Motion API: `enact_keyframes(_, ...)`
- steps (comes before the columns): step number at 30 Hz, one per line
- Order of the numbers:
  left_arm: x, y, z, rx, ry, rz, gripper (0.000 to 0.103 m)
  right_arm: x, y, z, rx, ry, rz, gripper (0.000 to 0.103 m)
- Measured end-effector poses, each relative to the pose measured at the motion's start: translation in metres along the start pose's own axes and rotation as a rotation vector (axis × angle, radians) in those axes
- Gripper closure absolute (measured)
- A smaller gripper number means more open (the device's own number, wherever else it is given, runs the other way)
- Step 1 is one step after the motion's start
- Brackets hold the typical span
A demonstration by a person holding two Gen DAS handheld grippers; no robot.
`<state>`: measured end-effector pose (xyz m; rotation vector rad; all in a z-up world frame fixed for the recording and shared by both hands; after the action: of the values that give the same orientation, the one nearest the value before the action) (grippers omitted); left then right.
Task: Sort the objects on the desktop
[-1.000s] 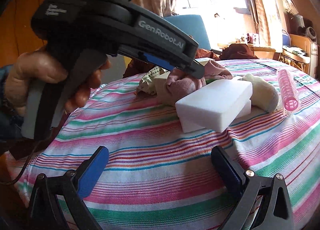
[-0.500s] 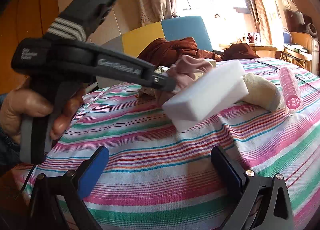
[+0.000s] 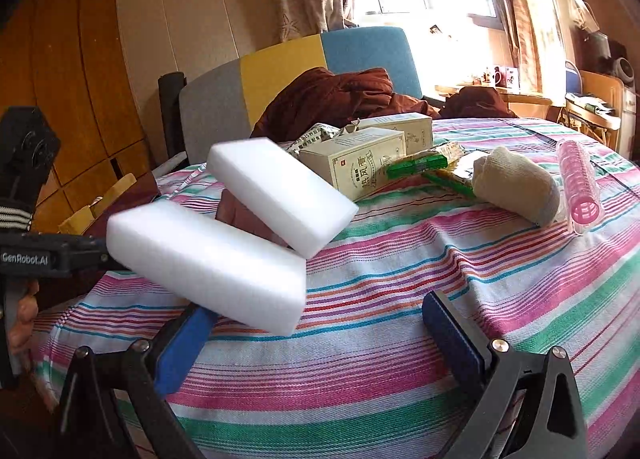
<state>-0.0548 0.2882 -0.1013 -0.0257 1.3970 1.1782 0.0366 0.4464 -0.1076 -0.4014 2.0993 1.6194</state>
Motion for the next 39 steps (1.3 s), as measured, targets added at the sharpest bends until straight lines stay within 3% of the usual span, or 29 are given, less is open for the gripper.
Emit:
enact_keyframes(5, -0.005, -0.018, 0.007, -0.049, -0.088, -0.006, 0.078, 0.002, -0.002, -0.008, -0.074, -0.053, -0.064, 0.0)
enact_keyframes(7, -0.019, -0.014, 0.012, -0.049, -0.123, 0.036, 0.073, 0.002, -0.005, -0.016, -0.143, -0.063, -0.111, 0.0)
enact_keyframes(9, -0.035, -0.008, 0.018, -0.034, -0.153, 0.082, 0.064, -0.004, -0.008, -0.026, -0.184, 0.002, -0.154, 0.0)
enact_keyframes(13, -0.045, -0.005, 0.023, 0.004, -0.141, 0.111, 0.061, -0.028, -0.002, -0.038, -0.21, 0.13, -0.166, 0.0)
enact_keyframes(19, -0.03, -0.029, 0.023, -0.009, -0.147, 0.047, 0.061, -0.028, 0.043, -0.005, -0.092, 0.169, -0.094, 0.0)
enact_keyframes(23, -0.026, -0.04, 0.025, -0.03, -0.194, 0.015, 0.061, 0.011, 0.064, 0.006, -0.073, 0.216, -0.149, 0.0)
enact_keyframes(27, -0.021, -0.037, 0.036, -0.029, -0.245, -0.003, 0.06, 0.051, 0.079, 0.023, 0.083, 0.286, -0.187, 0.0)
enact_keyframes(30, -0.016, -0.032, 0.045, -0.03, -0.284, -0.02, 0.058, 0.072, 0.085, 0.029, 0.176, 0.345, -0.2, 0.0)
enact_keyframes(35, 0.01, -0.015, 0.049, -0.115, -0.33, -0.049, 0.057, 0.088, 0.073, 0.021, 0.304, 0.471, -0.271, 0.0)
enact_keyframes(39, 0.019, -0.009, 0.035, -0.198, -0.318, -0.035, 0.066, 0.074, 0.068, 0.008, 0.364, 0.601, -0.27, 0.0)
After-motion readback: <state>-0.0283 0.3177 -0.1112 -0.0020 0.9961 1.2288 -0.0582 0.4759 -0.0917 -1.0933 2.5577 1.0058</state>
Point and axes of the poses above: each gripper's, at about its wrist camera, not at the fingertips, and x roughly the way its jaws point, z to its right, y to its top, the point moved 6 cm from there along x, roughly the way its jaws point
